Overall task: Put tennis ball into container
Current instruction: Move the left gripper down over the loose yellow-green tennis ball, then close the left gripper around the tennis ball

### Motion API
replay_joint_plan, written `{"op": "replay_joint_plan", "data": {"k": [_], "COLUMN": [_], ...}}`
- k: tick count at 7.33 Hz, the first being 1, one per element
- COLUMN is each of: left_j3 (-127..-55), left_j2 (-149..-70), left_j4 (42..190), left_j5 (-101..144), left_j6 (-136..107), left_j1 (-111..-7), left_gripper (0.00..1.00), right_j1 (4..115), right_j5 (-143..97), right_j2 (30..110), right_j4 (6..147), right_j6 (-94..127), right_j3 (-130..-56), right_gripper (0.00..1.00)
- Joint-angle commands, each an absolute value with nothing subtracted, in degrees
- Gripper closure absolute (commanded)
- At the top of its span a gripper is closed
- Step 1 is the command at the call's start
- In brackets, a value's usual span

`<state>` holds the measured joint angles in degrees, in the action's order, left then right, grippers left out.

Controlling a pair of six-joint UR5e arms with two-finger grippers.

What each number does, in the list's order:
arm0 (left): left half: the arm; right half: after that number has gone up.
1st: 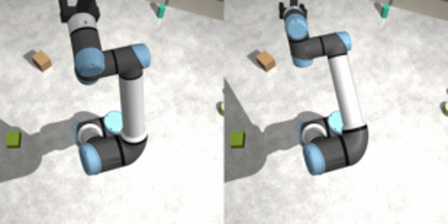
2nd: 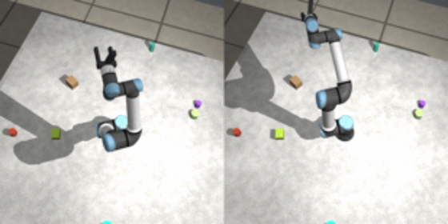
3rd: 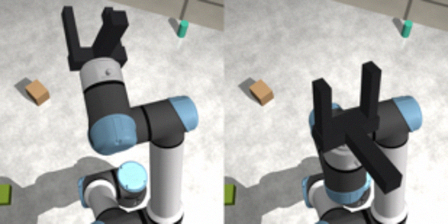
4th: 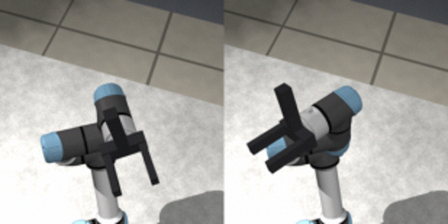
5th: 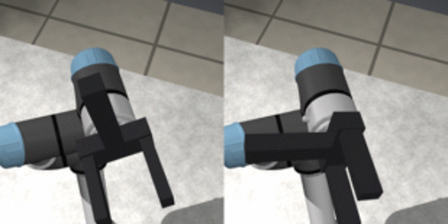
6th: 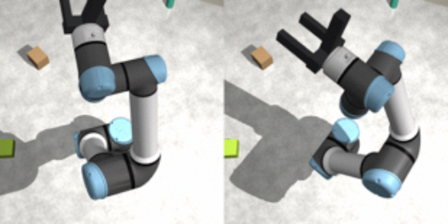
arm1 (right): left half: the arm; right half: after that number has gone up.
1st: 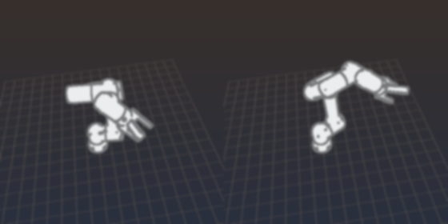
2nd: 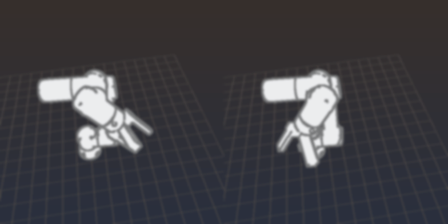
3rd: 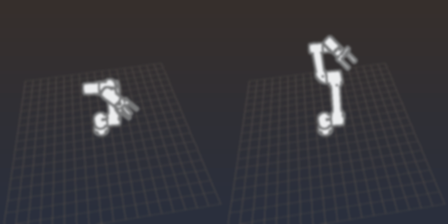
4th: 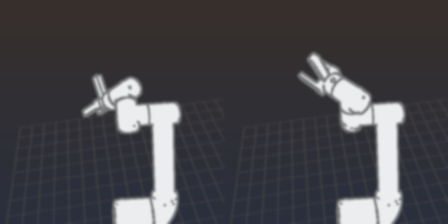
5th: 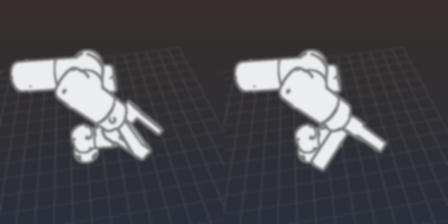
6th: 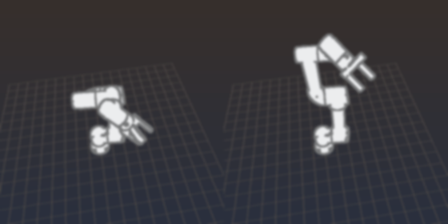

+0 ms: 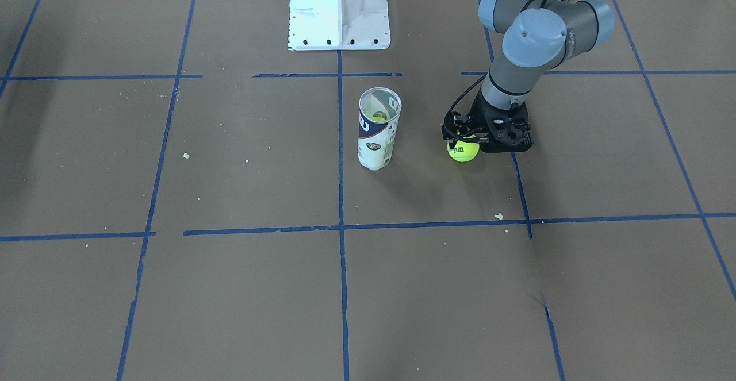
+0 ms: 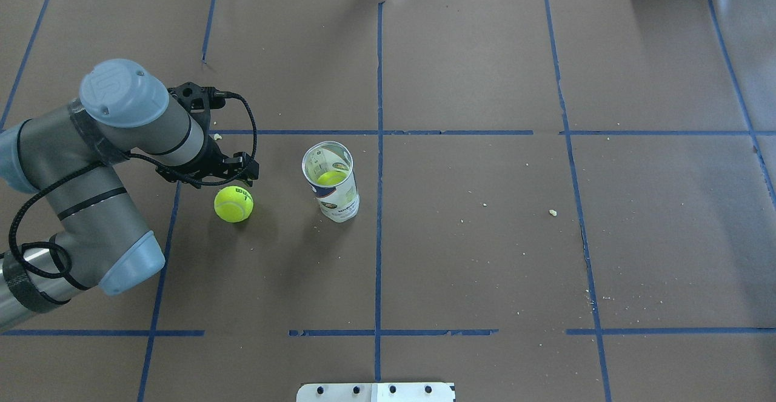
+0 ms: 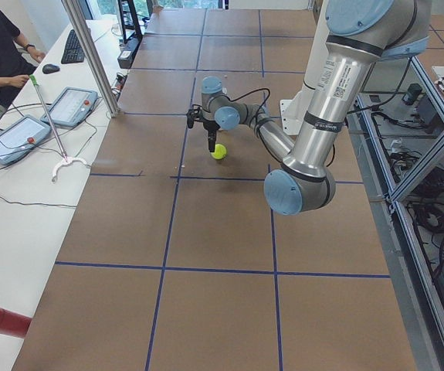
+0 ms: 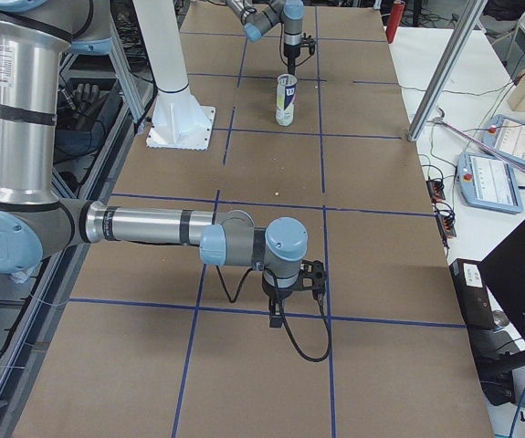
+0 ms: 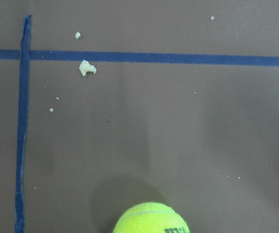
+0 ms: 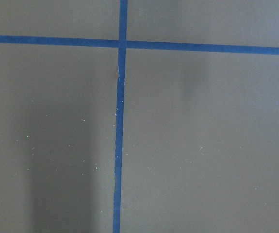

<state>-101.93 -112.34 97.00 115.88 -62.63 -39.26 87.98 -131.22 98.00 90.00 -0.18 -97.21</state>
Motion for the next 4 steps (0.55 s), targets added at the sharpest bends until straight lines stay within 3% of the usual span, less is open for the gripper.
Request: {"op": "replay_joint_plan", "data": {"k": [1,4], "left_j3": [-100.2,-99.3], "left_j2": [-112.1,-112.0], "left_j4": [98.5,99.5], "left_j5": [115.8,115.9], "left_j6": [-63.1,-63.2], "left_j1": [-38.1,-37.7], "left_gripper": [0.0,0.0], "right_j1": [88.0,88.0], "right_j5": [-131.2,-131.2], "right_j2": [98.0,98.0], "right_j4": [90.0,90.0], "right_j6": [-0.2,-0.2], "right_j3": [-97.2,-97.2], "right_gripper": [0.0,0.0]}}
